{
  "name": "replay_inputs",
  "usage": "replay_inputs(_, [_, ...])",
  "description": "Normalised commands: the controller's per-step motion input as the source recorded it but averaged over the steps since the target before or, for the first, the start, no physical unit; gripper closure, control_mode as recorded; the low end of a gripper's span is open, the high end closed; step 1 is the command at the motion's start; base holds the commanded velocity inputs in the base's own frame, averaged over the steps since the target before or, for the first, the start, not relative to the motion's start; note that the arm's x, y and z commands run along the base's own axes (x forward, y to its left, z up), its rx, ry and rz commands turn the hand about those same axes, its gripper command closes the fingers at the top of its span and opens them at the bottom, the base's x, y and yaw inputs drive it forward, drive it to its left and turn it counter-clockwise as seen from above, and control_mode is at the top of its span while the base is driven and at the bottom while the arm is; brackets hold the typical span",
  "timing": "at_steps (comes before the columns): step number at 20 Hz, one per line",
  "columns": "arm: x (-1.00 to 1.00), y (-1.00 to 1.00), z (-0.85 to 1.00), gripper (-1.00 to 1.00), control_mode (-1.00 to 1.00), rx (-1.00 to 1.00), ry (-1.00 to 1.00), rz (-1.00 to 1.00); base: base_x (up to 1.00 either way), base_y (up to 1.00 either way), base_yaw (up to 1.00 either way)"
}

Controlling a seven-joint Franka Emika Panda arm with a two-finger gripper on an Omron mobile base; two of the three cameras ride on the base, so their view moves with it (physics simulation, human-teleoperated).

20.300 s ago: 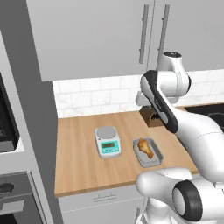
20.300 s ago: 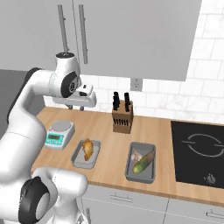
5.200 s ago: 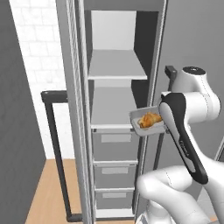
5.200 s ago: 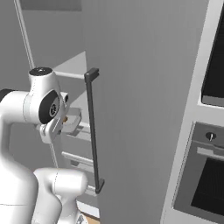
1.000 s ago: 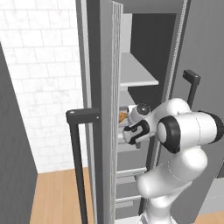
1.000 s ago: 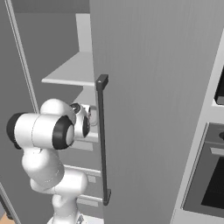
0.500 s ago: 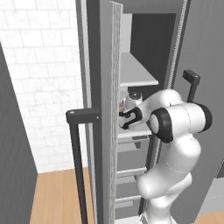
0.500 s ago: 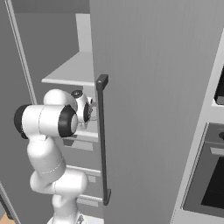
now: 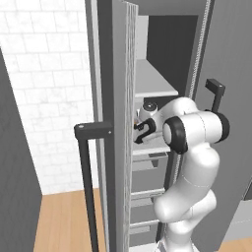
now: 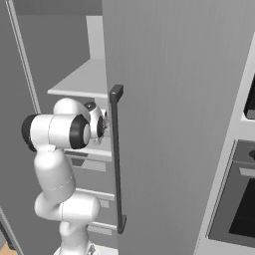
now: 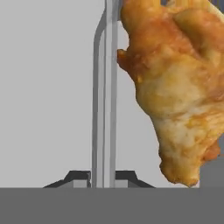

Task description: Take the meat container that has the chicken drumstick and place it on the second highest rack of the freezer. Then take the vegetable container that has the garlic and cucumber and place it on the highest rack of the freezer.

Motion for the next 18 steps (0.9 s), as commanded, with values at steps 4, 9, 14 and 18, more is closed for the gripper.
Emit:
replay_inputs(4, [0.04, 0.03, -0.28, 1.0, -1.0, 0.0, -0.04, 0.0, 0.0, 0.0, 0.0])
replay_inputs(9, [0.0, 0.0, 0.0, 1.0, -1.0, -0.01, -0.01, 0.0, 0.0, 0.0, 0.0])
replay_inputs(14, [0.0, 0.0, 0.0, -1.0, -1.0, 0.0, 0.0, 0.0, 0.0, 0.0, 0.0])
replay_inputs(18, [0.0, 0.0, 0.0, -1.0, -1.0, 0.0, 0.0, 0.0, 0.0, 0.0, 0.0])
